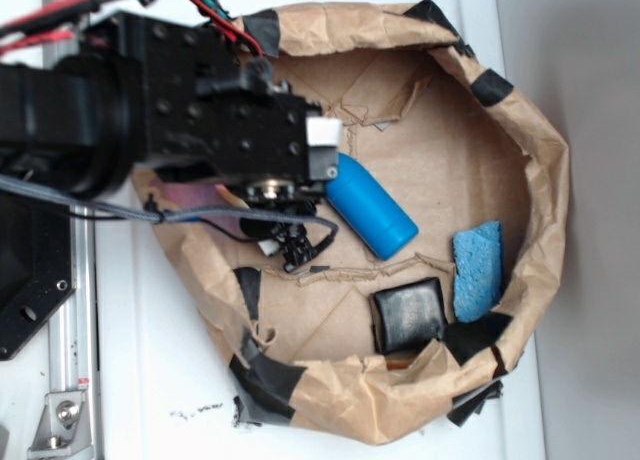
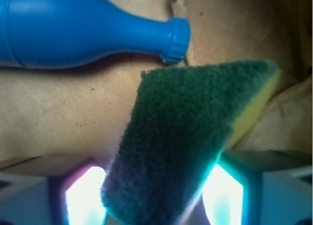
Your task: Grab the green sponge.
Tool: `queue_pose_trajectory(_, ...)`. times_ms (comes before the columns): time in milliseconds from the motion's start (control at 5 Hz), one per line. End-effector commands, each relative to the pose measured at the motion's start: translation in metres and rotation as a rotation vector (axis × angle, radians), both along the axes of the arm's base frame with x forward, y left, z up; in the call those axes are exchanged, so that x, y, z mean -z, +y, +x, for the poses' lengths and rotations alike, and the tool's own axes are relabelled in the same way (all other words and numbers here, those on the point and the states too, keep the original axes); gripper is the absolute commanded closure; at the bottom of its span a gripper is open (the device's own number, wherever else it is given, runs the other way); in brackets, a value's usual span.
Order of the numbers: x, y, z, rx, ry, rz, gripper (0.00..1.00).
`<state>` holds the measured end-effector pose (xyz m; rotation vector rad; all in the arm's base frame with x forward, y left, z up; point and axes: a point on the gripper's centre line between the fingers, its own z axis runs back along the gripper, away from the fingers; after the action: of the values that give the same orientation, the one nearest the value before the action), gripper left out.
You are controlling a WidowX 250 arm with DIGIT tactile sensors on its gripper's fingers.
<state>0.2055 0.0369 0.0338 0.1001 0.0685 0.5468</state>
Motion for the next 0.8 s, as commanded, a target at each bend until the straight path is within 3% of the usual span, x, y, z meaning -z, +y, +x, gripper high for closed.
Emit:
queue_pose_trajectory(0, 0.000, 0.000, 0.008, 0.097, -0.020, 0.057, 1.00)
queue_pose_trajectory(400, -0.016, -0.003, 0.016, 0.155, -0.027, 0.043, 1.00)
queue_pose_trajectory(600, -0.055, -0.005, 0.024, 0.279, -0.069, 0.039, 1.00)
